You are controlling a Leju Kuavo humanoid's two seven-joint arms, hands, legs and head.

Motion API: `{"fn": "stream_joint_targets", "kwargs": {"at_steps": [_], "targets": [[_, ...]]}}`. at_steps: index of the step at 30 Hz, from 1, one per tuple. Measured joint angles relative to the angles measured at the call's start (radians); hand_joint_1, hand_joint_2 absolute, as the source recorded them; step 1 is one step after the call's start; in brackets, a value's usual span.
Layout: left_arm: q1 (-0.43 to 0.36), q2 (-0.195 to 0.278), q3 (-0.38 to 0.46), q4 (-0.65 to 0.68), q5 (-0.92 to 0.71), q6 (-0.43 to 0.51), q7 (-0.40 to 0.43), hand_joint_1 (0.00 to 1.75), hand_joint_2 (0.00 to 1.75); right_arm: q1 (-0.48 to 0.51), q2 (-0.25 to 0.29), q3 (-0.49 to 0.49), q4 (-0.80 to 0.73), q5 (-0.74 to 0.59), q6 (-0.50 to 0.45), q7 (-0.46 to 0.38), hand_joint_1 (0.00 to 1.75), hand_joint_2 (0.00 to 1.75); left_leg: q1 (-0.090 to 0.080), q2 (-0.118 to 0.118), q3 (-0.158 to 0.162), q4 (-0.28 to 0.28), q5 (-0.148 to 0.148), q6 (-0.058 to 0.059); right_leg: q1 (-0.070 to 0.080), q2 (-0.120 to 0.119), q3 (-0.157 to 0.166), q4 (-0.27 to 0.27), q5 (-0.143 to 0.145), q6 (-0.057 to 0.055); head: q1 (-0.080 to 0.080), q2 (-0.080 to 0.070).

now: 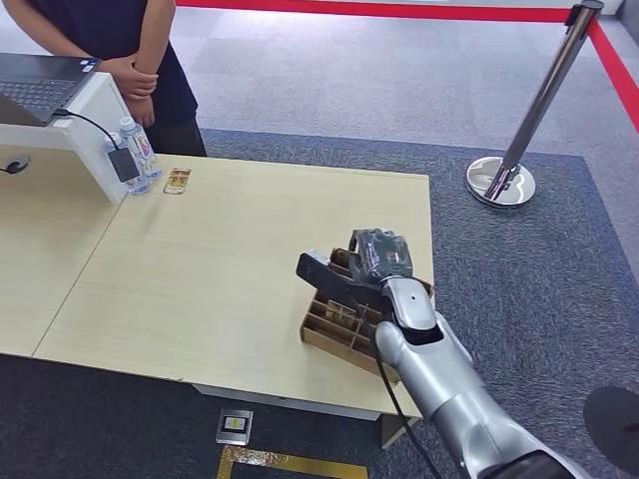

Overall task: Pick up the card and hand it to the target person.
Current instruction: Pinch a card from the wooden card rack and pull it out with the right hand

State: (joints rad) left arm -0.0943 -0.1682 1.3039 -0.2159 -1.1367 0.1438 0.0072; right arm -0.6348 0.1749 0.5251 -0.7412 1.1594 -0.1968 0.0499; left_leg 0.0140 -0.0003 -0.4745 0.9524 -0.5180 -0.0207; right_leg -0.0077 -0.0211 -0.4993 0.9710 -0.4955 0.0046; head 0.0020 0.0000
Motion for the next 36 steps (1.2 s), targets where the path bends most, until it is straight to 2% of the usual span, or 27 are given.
{"fn": "stream_joint_targets", "kwargs": {"at_steps": [13, 24, 31, 36], "targets": [[0.001, 0.0, 0.0, 0.0, 0.005, 0.0, -0.007, 0.0, 0.0, 0.021, -0.02, 0.0, -0.15, 0.012, 0.022, -0.015, 1.75, 1.75, 0.0, 0.0, 0.0, 0.0, 0.0, 0.0, 0.0, 0.0, 0.0, 0.0, 0.0, 0.0, 0.0, 0.0], [0.001, 0.0, 0.0, 0.0, 0.008, 0.0, -0.018, 0.0, 0.0, 0.028, -0.033, 0.011, -0.354, -0.03, 0.056, -0.069, 1.75, 1.75, 0.0, 0.0, 0.0, 0.0, 0.001, 0.0, 0.0, 0.0, 0.0, 0.0, 0.001, 0.0, 0.0, 0.0], [0.0, 0.0, 0.0, 0.0, 0.006, -0.005, -0.027, 0.0, 0.0, -0.015, -0.017, 0.044, -0.407, -0.048, 0.039, -0.152, 1.75, 1.75, 0.0, 0.0, 0.0, 0.0, 0.001, 0.0, 0.0, 0.0, 0.0, 0.0, 0.001, 0.0, 0.0, 0.0], [-0.002, 0.0, -0.001, 0.0, -0.005, -0.01, -0.029, 0.0, 0.0, -0.063, 0.004, 0.079, -0.407, -0.046, -0.017, -0.232, 1.75, 1.75, 0.0, 0.0, 0.0, 0.0, 0.001, 0.0, 0.0, 0.0, 0.0, 0.001, 0.001, 0.0, 0.0, 0.0]]}}
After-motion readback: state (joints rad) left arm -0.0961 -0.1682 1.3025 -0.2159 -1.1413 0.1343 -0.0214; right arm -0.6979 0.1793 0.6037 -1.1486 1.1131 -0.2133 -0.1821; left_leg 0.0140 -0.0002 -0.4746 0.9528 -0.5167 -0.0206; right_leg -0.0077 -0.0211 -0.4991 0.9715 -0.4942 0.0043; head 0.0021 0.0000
